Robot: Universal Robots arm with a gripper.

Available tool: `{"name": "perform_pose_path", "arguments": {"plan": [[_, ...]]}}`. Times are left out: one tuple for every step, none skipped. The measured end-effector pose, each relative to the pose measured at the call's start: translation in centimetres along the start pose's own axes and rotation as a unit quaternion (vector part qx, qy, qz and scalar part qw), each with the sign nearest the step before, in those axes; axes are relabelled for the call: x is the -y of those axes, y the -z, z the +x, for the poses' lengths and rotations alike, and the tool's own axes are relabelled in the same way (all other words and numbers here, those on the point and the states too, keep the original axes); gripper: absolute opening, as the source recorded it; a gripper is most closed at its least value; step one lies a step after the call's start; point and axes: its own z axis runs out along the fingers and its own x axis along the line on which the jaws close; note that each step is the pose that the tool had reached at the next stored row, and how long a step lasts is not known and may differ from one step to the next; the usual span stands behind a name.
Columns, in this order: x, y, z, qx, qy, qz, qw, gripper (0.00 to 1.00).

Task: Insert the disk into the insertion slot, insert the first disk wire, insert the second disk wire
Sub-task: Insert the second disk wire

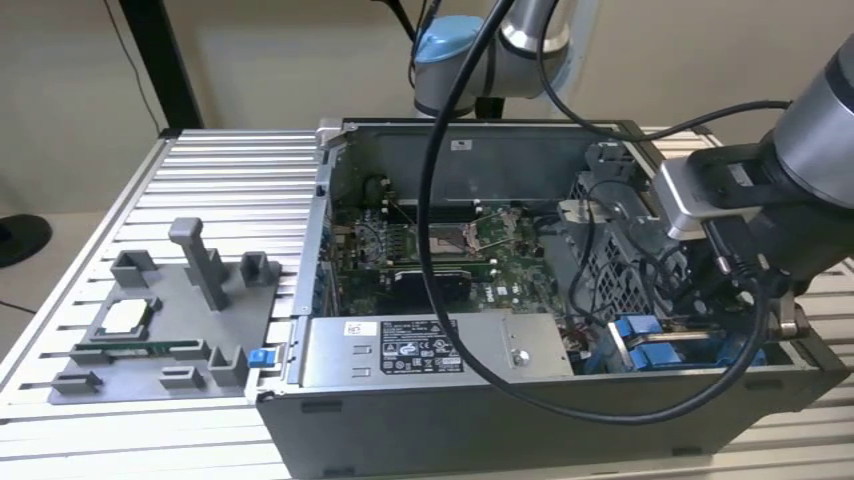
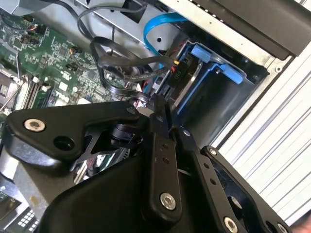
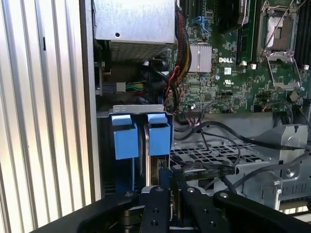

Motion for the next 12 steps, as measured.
{"name": "perform_pose_path", "arguments": {"plan": [[0.0,-0.07,-0.02,-0.0003,0.0,0.0012,1.0,0.0],[0.0,-0.1,-0.02,-0.0002,0.0,0.0016,1.0,0.0],[0.0,-0.1,-0.02,-0.0003,0.0,0.0016,1.0,0.0],[0.0,-0.1,-0.02,-0.0003,0.0,0.0017,1.0,0.0],[0.0,-0.09,-0.02,-0.0003,0.0,0.0018,1.0,0.0],[-0.01,-0.1,-0.02,-0.0003,0.0,0.0019,1.0,0.0],[-0.01,-0.1,-0.02,-0.0003,0.0,0.0019,1.0,0.0],[-0.01,-0.11,-0.02,-0.0004,0.0,0.0019,1.0,0.0],[-0.01,-0.11,-0.02,-0.0004,0.0,0.0019,1.0,0.0],[-0.01,-0.11,-0.02,-0.0003,0.0,0.0019,1.0,0.0],[-0.01,-0.12,-0.02,-0.0003,0.0,0.0019,1.0,0.0],[-0.01,-0.12,-0.01,-0.0003,0.0,0.0019,1.0,0.0]]}}
